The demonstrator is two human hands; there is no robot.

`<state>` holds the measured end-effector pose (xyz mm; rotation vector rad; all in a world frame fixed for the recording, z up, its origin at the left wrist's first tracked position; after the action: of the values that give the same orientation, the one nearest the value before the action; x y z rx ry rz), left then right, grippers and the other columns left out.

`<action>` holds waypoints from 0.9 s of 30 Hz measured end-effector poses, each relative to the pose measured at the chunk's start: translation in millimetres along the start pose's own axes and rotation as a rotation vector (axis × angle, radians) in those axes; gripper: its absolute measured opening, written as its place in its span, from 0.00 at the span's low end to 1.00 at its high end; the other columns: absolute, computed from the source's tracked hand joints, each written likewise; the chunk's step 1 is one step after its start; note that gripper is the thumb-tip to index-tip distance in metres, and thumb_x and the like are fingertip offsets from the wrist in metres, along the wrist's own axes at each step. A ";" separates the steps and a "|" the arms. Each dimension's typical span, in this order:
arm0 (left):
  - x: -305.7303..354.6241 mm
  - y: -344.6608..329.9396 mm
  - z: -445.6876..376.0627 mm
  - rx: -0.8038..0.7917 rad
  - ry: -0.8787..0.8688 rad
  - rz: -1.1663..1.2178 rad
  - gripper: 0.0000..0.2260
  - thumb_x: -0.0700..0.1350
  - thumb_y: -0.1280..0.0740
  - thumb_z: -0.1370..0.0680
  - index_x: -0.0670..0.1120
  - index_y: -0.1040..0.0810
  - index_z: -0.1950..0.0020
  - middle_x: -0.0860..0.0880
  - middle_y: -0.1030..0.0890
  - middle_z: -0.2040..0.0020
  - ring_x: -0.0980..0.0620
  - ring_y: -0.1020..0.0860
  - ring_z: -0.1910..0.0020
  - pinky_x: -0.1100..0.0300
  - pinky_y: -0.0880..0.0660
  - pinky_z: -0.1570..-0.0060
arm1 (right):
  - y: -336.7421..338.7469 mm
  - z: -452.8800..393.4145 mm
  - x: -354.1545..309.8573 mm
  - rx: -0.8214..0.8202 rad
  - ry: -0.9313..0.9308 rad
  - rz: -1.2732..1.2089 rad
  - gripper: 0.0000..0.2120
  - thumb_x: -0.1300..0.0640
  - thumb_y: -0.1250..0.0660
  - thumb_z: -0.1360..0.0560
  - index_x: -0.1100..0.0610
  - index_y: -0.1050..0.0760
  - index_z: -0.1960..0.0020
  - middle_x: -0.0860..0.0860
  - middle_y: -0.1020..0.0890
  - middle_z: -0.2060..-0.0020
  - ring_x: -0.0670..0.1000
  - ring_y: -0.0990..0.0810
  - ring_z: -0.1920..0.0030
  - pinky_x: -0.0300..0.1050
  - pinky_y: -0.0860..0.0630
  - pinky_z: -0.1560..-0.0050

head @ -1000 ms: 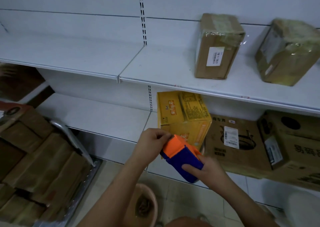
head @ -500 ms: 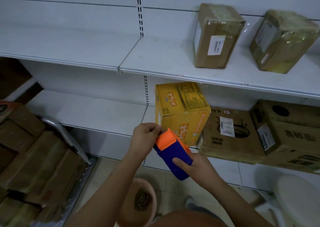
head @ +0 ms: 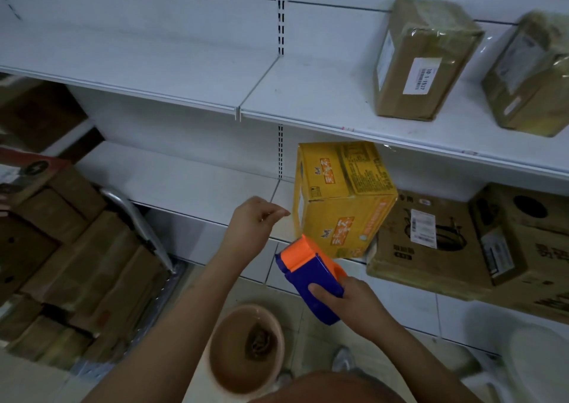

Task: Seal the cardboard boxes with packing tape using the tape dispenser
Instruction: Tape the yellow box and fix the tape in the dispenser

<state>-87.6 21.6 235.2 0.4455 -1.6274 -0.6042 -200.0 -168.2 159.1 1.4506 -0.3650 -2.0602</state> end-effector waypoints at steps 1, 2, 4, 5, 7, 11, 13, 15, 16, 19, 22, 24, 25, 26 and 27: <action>-1.4 2.3 0.4 0.007 0.002 -0.010 0.08 0.44 0.33 0.19 0.47 0.14 0.46 0.50 0.20 0.52 0.54 0.22 0.52 0.75 0.32 0.55 | -2.4 0.1 -0.2 0.000 -0.003 -0.015 0.16 0.37 0.35 0.25 0.46 0.28 0.44 0.44 0.17 0.56 0.41 0.19 0.57 0.31 0.29 0.64; -2.0 5.2 1.1 0.020 0.001 -0.026 0.08 0.44 0.33 0.19 0.46 0.14 0.45 0.49 0.20 0.54 0.54 0.22 0.54 0.76 0.33 0.57 | -6.2 0.5 -0.1 -0.004 -0.010 -0.028 0.16 0.37 0.35 0.25 0.47 0.27 0.45 0.44 0.17 0.55 0.42 0.19 0.57 0.32 0.28 0.63; -2.4 9.2 1.6 0.041 -0.008 -0.055 0.08 0.44 0.33 0.19 0.46 0.14 0.46 0.48 0.22 0.56 0.56 0.24 0.58 0.76 0.33 0.59 | -17.5 1.8 -0.2 -0.039 -0.035 -0.070 0.15 0.38 0.36 0.24 0.49 0.25 0.48 0.44 0.18 0.59 0.41 0.19 0.59 0.31 0.29 0.64; -2.7 10.6 1.7 0.043 -0.011 -0.063 0.08 0.43 0.33 0.19 0.47 0.14 0.46 0.48 0.22 0.57 0.57 0.25 0.60 0.76 0.34 0.59 | -24.7 3.1 -0.5 -0.067 -0.051 -0.106 0.15 0.39 0.36 0.23 0.51 0.24 0.49 0.45 0.18 0.60 0.41 0.19 0.60 0.31 0.29 0.64; -3.9 10.9 1.1 0.025 -0.017 -0.073 0.08 0.43 0.33 0.19 0.47 0.14 0.47 0.48 0.22 0.57 0.61 0.26 0.60 0.76 0.34 0.60 | -37.4 4.4 1.2 -0.120 -0.092 -0.182 0.17 0.40 0.36 0.23 0.53 0.22 0.50 0.48 0.16 0.59 0.44 0.18 0.59 0.33 0.27 0.62; -2.6 7.0 4.9 -0.001 -0.049 -0.101 0.07 0.42 0.32 0.20 0.46 0.14 0.46 0.53 0.23 0.57 0.65 0.26 0.61 0.78 0.33 0.58 | -36.4 -0.4 6.6 -0.039 -0.143 -0.189 0.17 0.40 0.36 0.23 0.54 0.24 0.57 0.51 0.17 0.62 0.47 0.19 0.62 0.36 0.27 0.62; 2.6 -1.3 8.2 0.003 -0.100 -0.149 0.07 0.40 0.30 0.21 0.45 0.14 0.46 0.51 0.22 0.57 0.63 0.26 0.62 0.75 0.30 0.56 | -30.0 -6.4 11.2 0.041 -0.169 -0.166 0.16 0.40 0.35 0.23 0.53 0.26 0.58 0.49 0.18 0.63 0.47 0.20 0.61 0.36 0.28 0.64; 8.8 -10.9 11.8 0.012 -0.145 -0.200 0.08 0.41 0.29 0.22 0.45 0.15 0.44 0.47 0.19 0.55 0.57 0.24 0.59 0.67 0.26 0.54 | -29.9 -11.9 16.4 0.055 -0.208 -0.194 0.16 0.39 0.35 0.24 0.52 0.26 0.54 0.48 0.18 0.60 0.48 0.19 0.58 0.39 0.25 0.60; 11.1 -14.2 12.5 0.015 -0.157 -0.223 0.09 0.41 0.29 0.22 0.45 0.15 0.42 0.46 0.18 0.54 0.55 0.23 0.58 0.68 0.28 0.55 | -31.9 -15.2 18.8 0.044 -0.224 -0.216 0.17 0.39 0.35 0.24 0.53 0.25 0.52 0.49 0.18 0.58 0.49 0.19 0.56 0.41 0.23 0.58; 12.7 -18.9 12.6 0.030 -0.169 -0.306 0.10 0.44 0.30 0.21 0.46 0.16 0.41 0.48 0.17 0.52 0.53 0.20 0.55 0.66 0.27 0.52 | -35.2 -22.9 23.1 0.023 -0.281 -0.247 0.21 0.38 0.35 0.24 0.57 0.24 0.51 0.52 0.18 0.57 0.51 0.19 0.56 0.47 0.22 0.55; 15.4 -22.5 13.5 0.086 -0.253 -0.497 0.07 0.47 0.31 0.24 0.49 0.13 0.53 0.51 0.16 0.60 0.51 0.20 0.62 0.52 0.21 0.60 | -34.9 -34.1 26.2 -0.003 -0.319 -0.211 0.21 0.38 0.36 0.23 0.55 0.29 0.60 0.51 0.24 0.66 0.48 0.25 0.66 0.38 0.33 0.67; 11.8 -28.6 16.6 0.081 -0.252 -0.581 0.06 0.47 0.30 0.25 0.50 0.14 0.59 0.52 0.17 0.65 0.51 0.22 0.65 0.53 0.23 0.66 | -36.8 -44.4 26.6 -0.027 -0.325 -0.196 0.21 0.38 0.36 0.23 0.55 0.31 0.62 0.50 0.25 0.67 0.47 0.27 0.68 0.38 0.36 0.69; 10.2 -32.5 18.4 0.064 -0.255 -0.615 0.05 0.46 0.29 0.25 0.50 0.14 0.59 0.52 0.18 0.65 0.50 0.23 0.65 0.54 0.24 0.67 | -39.2 -49.1 25.9 -0.050 -0.328 -0.201 0.21 0.38 0.36 0.23 0.55 0.30 0.62 0.50 0.25 0.67 0.48 0.26 0.68 0.38 0.35 0.69; 7.4 -35.9 19.2 0.043 -0.257 -0.644 0.05 0.45 0.30 0.25 0.49 0.15 0.58 0.51 0.18 0.65 0.49 0.23 0.64 0.54 0.25 0.67 | -42.4 -53.9 24.6 -0.074 -0.334 -0.214 0.21 0.37 0.36 0.24 0.56 0.29 0.61 0.51 0.24 0.67 0.48 0.26 0.67 0.38 0.35 0.68; 3.2 -39.0 19.3 0.022 -0.251 -0.665 0.06 0.45 0.31 0.24 0.49 0.15 0.57 0.51 0.18 0.64 0.49 0.23 0.63 0.54 0.25 0.66 | -46.5 -59.3 23.9 -0.099 -0.344 -0.233 0.21 0.37 0.36 0.24 0.56 0.29 0.60 0.51 0.24 0.67 0.49 0.25 0.67 0.39 0.34 0.68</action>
<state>-109.2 -8.5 212.2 0.9742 -1.7146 -1.1745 -165.1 -139.5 94.3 1.1223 -0.2316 -2.4862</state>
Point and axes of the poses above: each hand's wrist, its own z-axis away from the middle knuckle, its own y-axis out of the back of the hand, x = y × z, the point moved 8 cm from there along -z, towards the middle knuckle
